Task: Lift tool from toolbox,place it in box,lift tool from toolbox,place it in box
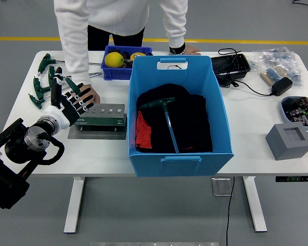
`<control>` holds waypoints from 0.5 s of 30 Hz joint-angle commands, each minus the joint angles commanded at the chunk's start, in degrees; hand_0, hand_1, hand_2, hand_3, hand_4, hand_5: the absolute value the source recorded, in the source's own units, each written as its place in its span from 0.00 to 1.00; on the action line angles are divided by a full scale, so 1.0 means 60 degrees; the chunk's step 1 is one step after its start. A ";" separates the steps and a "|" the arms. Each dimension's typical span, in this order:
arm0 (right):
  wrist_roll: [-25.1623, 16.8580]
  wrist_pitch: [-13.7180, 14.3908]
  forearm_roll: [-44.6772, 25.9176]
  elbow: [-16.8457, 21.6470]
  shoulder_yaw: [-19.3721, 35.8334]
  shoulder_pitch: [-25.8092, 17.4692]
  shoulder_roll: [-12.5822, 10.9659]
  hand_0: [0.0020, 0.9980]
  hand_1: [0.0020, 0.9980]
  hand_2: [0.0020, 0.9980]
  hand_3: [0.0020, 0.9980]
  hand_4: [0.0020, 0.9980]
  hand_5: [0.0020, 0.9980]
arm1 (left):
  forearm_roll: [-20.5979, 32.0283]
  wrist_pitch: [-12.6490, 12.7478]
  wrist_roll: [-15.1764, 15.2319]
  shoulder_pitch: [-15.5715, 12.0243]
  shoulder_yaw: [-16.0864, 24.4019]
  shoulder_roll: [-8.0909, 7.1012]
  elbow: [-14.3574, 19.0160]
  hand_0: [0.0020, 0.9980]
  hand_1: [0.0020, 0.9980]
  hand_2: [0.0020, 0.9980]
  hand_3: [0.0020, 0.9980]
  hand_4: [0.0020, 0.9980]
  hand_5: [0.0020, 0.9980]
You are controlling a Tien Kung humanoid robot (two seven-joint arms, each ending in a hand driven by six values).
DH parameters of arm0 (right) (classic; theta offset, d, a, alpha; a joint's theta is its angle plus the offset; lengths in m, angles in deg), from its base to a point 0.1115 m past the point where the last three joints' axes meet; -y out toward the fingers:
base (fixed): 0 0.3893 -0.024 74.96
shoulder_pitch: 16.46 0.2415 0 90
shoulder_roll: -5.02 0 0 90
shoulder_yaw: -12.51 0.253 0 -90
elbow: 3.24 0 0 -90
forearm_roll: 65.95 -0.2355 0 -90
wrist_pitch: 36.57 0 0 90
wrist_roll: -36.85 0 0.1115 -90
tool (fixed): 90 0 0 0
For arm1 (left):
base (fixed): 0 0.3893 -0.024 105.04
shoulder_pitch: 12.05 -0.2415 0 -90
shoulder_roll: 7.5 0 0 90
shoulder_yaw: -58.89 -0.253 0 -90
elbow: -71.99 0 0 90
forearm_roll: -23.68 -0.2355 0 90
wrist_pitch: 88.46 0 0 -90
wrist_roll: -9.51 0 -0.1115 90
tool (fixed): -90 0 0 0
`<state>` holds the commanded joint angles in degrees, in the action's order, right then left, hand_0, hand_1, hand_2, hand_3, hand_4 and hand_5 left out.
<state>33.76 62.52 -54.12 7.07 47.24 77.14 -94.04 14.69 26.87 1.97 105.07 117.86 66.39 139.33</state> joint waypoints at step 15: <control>0.0006 0.0009 0.0057 0.0000 0.0073 -0.0026 0.0005 0.71 0.70 0.76 0.61 0.83 0.71 | -0.1285 0.1462 -0.0099 0.0054 0.0035 -0.0060 0.0471 0.22 0.20 0.22 0.26 1.00 0.48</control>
<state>33.80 62.58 -53.78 7.07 47.68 76.98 -94.01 6.98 35.65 1.38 105.39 118.08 66.03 142.15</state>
